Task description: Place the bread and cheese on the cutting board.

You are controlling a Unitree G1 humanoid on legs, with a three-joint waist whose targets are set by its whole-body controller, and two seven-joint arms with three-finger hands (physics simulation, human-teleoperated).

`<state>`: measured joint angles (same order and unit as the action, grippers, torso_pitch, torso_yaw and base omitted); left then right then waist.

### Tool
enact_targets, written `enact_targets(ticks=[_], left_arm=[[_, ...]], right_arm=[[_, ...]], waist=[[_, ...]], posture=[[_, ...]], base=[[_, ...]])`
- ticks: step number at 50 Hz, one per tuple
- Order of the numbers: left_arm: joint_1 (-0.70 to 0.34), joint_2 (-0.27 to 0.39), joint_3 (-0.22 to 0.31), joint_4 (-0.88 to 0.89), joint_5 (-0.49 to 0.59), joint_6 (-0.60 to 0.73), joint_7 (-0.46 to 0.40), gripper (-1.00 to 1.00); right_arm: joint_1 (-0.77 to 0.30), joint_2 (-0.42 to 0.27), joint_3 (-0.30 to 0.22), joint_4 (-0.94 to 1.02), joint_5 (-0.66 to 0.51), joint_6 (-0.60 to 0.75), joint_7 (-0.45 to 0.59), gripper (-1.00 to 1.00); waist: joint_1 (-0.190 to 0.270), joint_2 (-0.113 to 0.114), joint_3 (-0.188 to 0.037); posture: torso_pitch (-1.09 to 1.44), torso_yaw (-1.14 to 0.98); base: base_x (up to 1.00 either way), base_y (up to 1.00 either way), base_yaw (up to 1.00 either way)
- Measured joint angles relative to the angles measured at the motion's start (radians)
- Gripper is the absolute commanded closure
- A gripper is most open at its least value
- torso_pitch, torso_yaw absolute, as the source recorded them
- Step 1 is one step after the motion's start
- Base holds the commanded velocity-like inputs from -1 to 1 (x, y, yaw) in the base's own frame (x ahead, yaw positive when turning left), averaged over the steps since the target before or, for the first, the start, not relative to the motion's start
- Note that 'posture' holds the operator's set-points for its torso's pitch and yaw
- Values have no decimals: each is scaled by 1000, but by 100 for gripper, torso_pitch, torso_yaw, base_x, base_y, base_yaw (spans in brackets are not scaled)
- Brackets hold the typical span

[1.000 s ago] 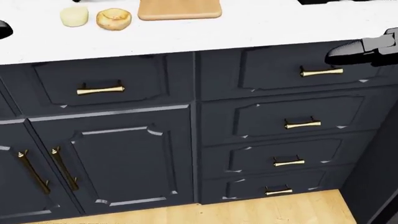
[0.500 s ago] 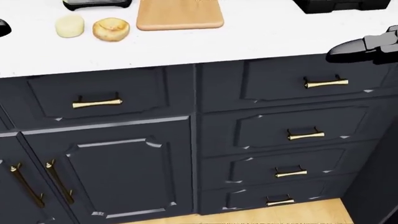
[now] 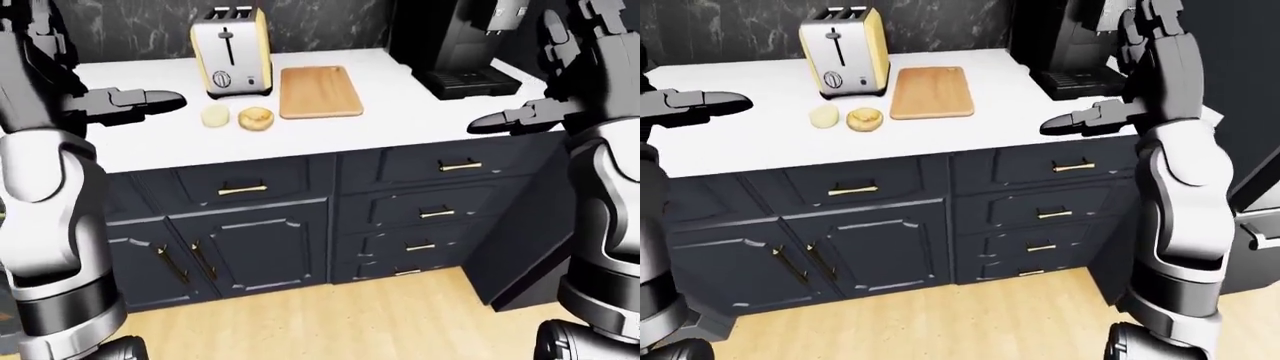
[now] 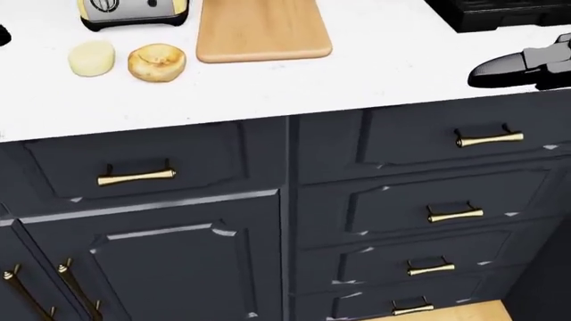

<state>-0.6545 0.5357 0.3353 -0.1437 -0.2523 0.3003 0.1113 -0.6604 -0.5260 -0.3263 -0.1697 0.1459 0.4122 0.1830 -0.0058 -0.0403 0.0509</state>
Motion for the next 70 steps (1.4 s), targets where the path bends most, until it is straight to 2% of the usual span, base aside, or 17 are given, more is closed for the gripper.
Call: enact_targets(ticks=[4,9,14,20,22,24,29,33,35,41,46,49,56,60,62,66,70], left_arm=[[-7,7,9,-3,-2,4,1,-100],[-10,11,16,-15,1,-10,4,-100],[10,9,32,11,4,-1,12,-100],[4,13,30,-7,3,-3,11,-100],[1,15,31,-11,2,-5,10,-100],[7,4,23,-15,2,-10,10,-100],[5,4,5,2,-3,6,1,-100],[-6,10,17,-12,-1,-3,5,-100],[-12,14,18,-13,0,-8,6,-100],[5,11,29,10,6,-1,13,-100],[5,10,27,-3,6,-7,10,-100],[1,12,28,-4,7,-8,10,-100],[7,-1,3,5,3,0,-1,-100],[-6,7,14,-6,5,-7,3,-100],[-10,11,17,-9,5,-12,4,-100],[8,14,35,4,7,-4,11,-100],[-1,15,29,1,6,4,13,-100]], right_arm=[[-8,-5,3,0,1,8,-2,-100],[-11,-8,1,-8,4,-2,-2,-100],[4,10,35,1,10,2,8,-100],[-7,1,15,-17,8,0,3,-100],[-11,-1,12,-24,8,-6,2,-100],[-5,-4,4,-22,7,-10,0,-100],[2,-3,2,2,3,11,-4,-100],[-9,-6,4,-17,6,6,-3,-100],[-15,-7,5,-16,6,1,-2,-100],[7,10,31,0,11,4,10,-100],[-4,2,14,-19,8,-3,5,-100],[-8,0,13,-27,9,-9,5,-100],[8,-1,2,-2,3,10,-2,-100],[-4,-4,1,-18,8,7,-2,-100],[-12,-8,2,-20,11,7,-2,-100],[-4,6,31,-17,18,11,6,-100],[-9,1,23,-13,18,18,7,-100]], waist=[[-1,27,-3],[-11,112,-7],[15,98,-1],[17,26,0],[20,-9,-5],[5,7,-2],[-4,15,-6],[-9,71,3],[-9,117,-7],[15,91,-5],[18,35,-2],[23,-16,-9],[-2,18,-4],[-7,72,4],[-8,115,-6],[15,104,1],[15,65,-4]], posture=[[0,0],[0,0],[0,0],[0,0],[0,0],[0,0],[0,0],[0,0],[0,0],[0,0],[0,0],[0,0],[0,0],[0,0],[0,0],[0,0],[0,0]], base=[[18,14,0],[18,15,0],[18,14,0],[18,15,0],[18,15,0],[18,14,0],[18,15,0],[18,13,0],[18,12,0],[18,10,0],[18,8,0],[18,7,0],[18,7,0],[18,7,0],[18,7,0],[18,7,0],[18,7,0]])
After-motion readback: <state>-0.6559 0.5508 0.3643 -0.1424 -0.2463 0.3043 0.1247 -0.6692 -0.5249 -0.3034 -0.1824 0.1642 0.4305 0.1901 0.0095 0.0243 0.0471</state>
